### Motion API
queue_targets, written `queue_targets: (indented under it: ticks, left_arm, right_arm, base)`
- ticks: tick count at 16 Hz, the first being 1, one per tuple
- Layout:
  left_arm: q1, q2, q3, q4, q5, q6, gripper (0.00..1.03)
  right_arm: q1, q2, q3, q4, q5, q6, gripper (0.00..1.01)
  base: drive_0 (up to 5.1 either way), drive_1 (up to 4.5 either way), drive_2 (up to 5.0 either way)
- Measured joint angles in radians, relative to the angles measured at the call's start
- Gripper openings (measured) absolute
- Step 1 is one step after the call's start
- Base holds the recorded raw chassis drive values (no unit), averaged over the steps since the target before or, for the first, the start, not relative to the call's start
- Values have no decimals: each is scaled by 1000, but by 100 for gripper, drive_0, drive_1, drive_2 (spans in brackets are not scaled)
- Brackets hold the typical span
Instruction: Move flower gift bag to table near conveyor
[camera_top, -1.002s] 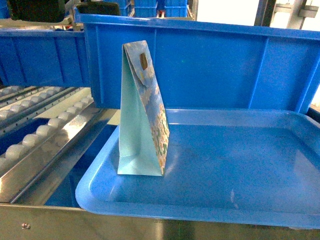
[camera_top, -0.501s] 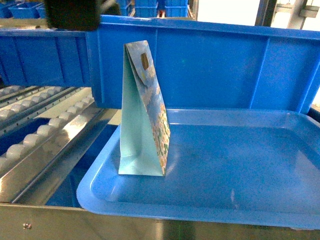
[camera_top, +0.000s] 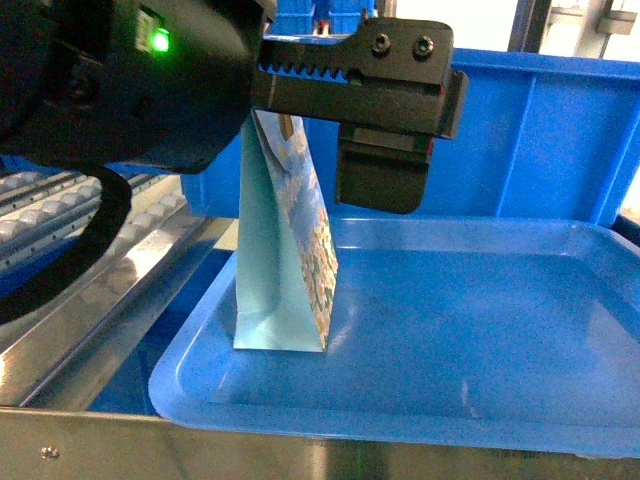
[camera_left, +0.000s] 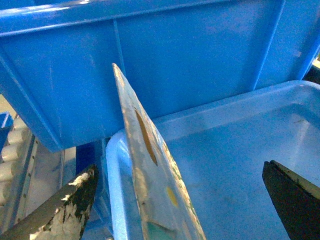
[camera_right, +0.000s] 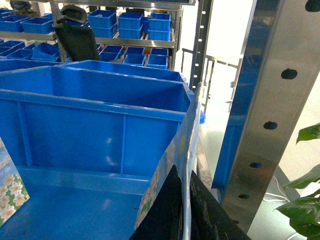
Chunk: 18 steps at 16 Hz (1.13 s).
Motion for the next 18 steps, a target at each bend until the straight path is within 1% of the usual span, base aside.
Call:
queue_targets:
  ticks: [2,4,5,7,11,14,15,16,18]
  left_arm:
    - [-6,9,3,-41,-26,-37,98]
    - [-6,23,2,-45,-45,-70,98]
    - [-4,29,-7,-44,-51,-77,97]
    - [-2,39,-21,-48,-52,-95,77]
    - [9,42,-43,-16,-59,-102,37]
    - [21,43,-69,31,-60,-99,6]
    - [24,43,-82,61,-66,-88,2]
    - [25,42,-94,88,-74,-67,2]
    - [24,14,-137,164,-90,3,2]
  right_arm:
    - [0,0,0,0,0,0,3]
    - [0,0,0,0,0,0,3]
    - [0,0,0,0,0,0,3]
    - [0,0,0,0,0,0,3]
    - [0,0,0,0,0,0,3]
    - [0,0,0,0,0,0,3]
    - [0,0,0,0,0,0,3]
    - [0,0,0,0,0,0,3]
    - [0,0,0,0,0,0,3]
  base:
    - [0,0,0]
    - [0,0,0]
    - [0,0,0]
    - [0,0,0]
    - [0,0,0]
    - [0,0,0]
    - [0,0,0]
    - [0,0,0]
    - [0,0,0]
